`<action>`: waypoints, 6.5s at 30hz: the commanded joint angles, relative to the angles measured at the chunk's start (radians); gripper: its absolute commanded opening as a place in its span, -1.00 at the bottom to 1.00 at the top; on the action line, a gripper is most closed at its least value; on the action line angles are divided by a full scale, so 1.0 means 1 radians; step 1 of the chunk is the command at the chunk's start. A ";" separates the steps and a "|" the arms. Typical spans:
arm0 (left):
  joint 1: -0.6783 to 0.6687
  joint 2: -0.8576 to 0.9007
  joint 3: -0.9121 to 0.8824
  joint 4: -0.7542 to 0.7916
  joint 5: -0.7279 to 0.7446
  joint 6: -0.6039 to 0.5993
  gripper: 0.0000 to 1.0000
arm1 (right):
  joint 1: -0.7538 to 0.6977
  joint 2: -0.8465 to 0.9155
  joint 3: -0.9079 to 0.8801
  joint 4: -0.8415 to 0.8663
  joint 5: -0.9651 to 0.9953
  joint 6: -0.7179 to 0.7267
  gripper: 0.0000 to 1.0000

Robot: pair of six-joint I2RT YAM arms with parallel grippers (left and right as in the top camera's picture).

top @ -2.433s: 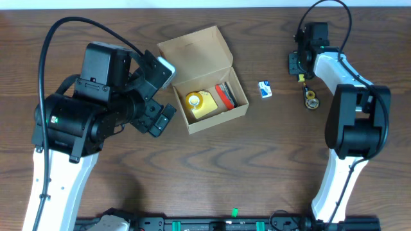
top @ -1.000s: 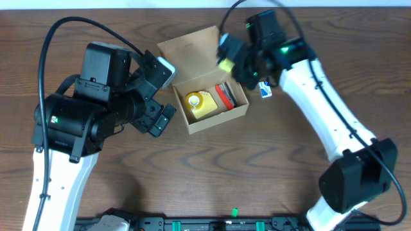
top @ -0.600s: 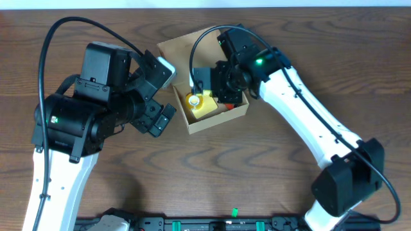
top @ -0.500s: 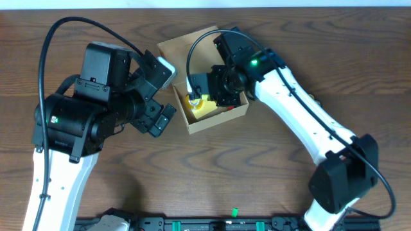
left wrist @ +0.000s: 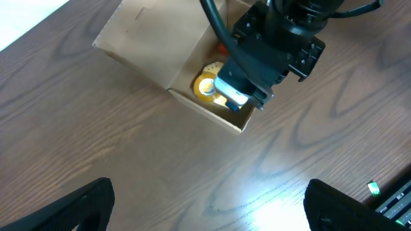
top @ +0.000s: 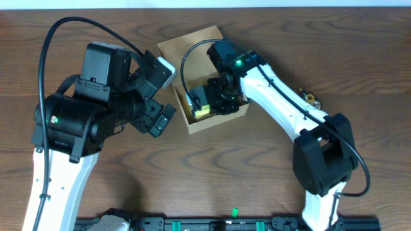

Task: Pack container
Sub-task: 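Carry the highlighter left over the box, then lower the highlighter into the box beside the tape and release, then withdraw right gripper right to the blue-white staples box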

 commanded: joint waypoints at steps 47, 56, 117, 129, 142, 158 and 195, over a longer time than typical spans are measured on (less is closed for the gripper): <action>0.001 0.001 0.016 -0.003 -0.006 0.006 0.91 | 0.009 0.124 -0.004 0.092 -0.017 -0.122 -0.97; 0.001 0.001 0.016 -0.003 -0.006 0.006 0.90 | 0.009 0.127 -0.034 0.099 -0.018 -0.123 -0.97; 0.001 0.001 0.016 -0.003 -0.006 0.006 0.90 | 0.011 0.167 -0.036 0.056 -0.070 -0.115 -0.37; 0.001 0.001 0.016 -0.003 -0.006 0.007 0.90 | 0.011 0.056 -0.035 0.050 -0.075 0.051 -0.68; 0.001 0.001 0.016 -0.003 -0.006 0.006 0.90 | 0.008 -0.145 -0.035 0.000 0.040 0.129 -0.97; 0.001 0.001 0.016 -0.003 -0.006 0.006 0.90 | -0.128 -0.183 -0.035 0.099 0.058 0.510 -0.97; 0.001 0.001 0.016 -0.003 -0.006 0.006 0.91 | -0.439 -0.013 -0.036 0.187 0.222 0.959 0.52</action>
